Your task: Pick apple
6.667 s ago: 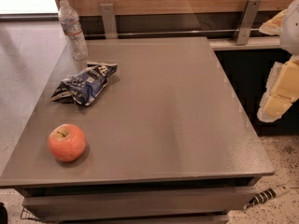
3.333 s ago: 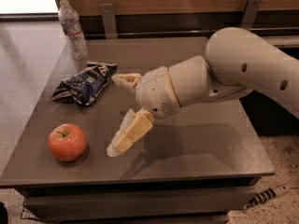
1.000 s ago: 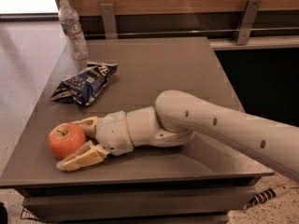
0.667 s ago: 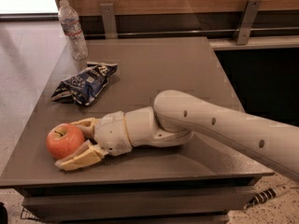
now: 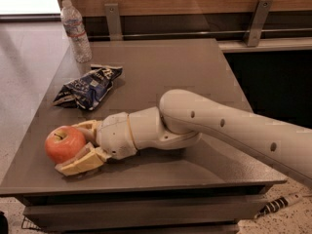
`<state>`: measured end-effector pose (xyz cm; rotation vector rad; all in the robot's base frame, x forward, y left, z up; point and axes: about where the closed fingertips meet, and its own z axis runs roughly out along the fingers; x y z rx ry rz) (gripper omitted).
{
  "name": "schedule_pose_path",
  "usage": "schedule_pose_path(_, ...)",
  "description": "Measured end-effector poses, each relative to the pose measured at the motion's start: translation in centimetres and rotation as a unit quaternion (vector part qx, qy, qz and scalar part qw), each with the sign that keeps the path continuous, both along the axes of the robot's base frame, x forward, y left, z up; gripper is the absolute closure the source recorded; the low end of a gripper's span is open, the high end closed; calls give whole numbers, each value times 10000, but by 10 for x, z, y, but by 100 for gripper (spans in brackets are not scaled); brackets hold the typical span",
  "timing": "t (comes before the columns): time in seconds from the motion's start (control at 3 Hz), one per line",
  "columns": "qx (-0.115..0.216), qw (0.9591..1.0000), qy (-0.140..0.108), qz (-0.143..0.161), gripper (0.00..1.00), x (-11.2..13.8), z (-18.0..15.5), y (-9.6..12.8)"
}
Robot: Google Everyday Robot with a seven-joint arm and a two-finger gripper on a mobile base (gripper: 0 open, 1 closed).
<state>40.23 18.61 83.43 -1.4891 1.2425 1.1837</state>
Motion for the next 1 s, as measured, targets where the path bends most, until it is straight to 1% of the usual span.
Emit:
schedule_pose_path(0.33,39,10000,-68,48,100,6,25,-2)
schedule_pose_path(0.67,46,9997,-255,39,100,14,66,-10)
schedule_pose_path(1.0,112,9986,-522,-35,100,20,111,-22)
